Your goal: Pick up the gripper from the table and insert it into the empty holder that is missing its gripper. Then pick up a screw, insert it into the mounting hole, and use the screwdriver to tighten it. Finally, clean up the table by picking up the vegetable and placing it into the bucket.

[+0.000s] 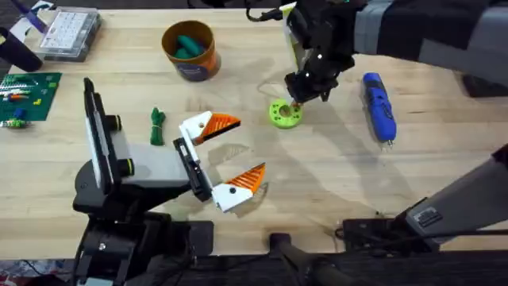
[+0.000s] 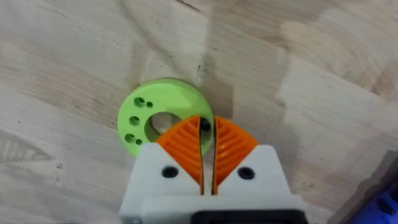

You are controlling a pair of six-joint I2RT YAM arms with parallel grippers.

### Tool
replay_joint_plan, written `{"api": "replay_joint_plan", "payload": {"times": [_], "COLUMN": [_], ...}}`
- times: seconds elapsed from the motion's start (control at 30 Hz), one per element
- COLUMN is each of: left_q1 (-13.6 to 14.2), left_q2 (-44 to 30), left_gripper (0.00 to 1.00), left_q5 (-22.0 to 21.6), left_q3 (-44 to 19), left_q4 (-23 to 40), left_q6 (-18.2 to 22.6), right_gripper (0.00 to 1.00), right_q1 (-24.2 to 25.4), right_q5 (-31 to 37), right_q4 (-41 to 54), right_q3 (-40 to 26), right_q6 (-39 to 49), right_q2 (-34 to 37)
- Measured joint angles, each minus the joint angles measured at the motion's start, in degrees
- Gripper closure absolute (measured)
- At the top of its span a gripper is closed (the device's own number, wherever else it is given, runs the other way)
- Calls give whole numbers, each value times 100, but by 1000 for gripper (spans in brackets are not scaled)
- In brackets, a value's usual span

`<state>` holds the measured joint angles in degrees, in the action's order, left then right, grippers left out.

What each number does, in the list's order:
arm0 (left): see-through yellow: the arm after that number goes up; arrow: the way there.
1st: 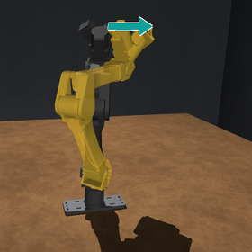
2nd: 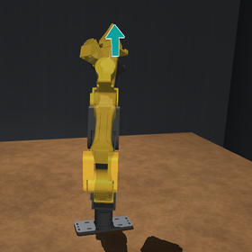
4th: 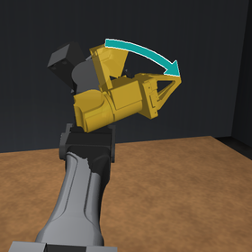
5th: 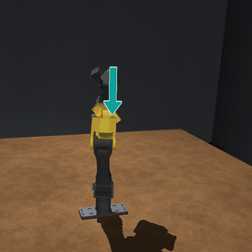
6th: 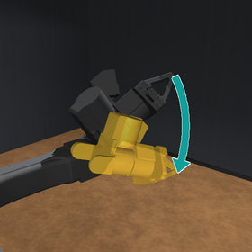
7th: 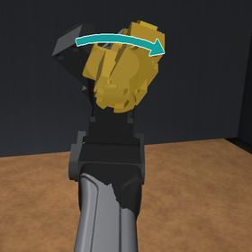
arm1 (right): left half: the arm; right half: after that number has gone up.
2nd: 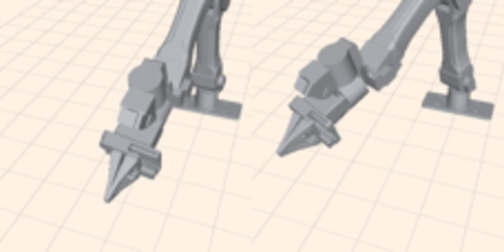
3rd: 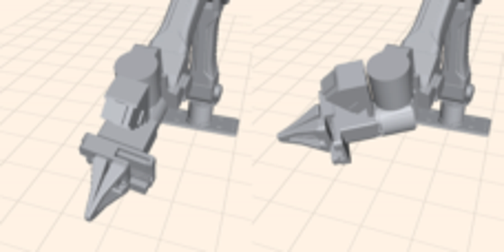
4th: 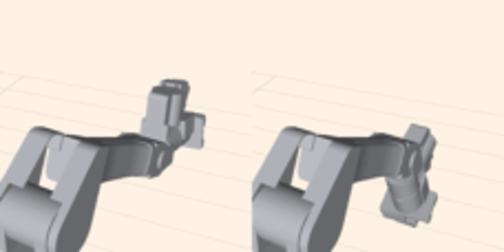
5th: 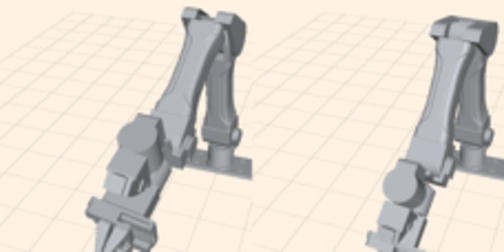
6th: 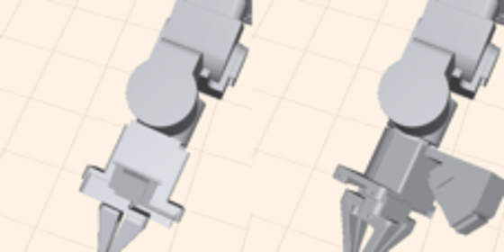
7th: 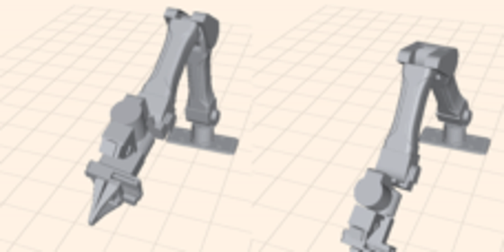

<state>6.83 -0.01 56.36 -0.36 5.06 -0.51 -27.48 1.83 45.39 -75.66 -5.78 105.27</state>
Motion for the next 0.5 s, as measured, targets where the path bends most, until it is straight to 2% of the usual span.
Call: {"api": "replay_joint_plan", "payload": {"times": [0.1,0.17,0.5], "left_q1": [0,0,0], "left_q2": [0,0,0], "left_gripper": [14,14,14], "left_q5": [0,0,0], "left_q3": [0,0,0], "left_q4": [0,0,0], "left_q6": [0,0,0], "right_gripper": [922,989,993], "right_q1": [0,0,0], "right_q5": [0,-13,-15], "right_q4": [0,0,0], "right_q3": [0,0,0], "right_q6": [6,-11,-2], "right_q2": [0,0,0]}}
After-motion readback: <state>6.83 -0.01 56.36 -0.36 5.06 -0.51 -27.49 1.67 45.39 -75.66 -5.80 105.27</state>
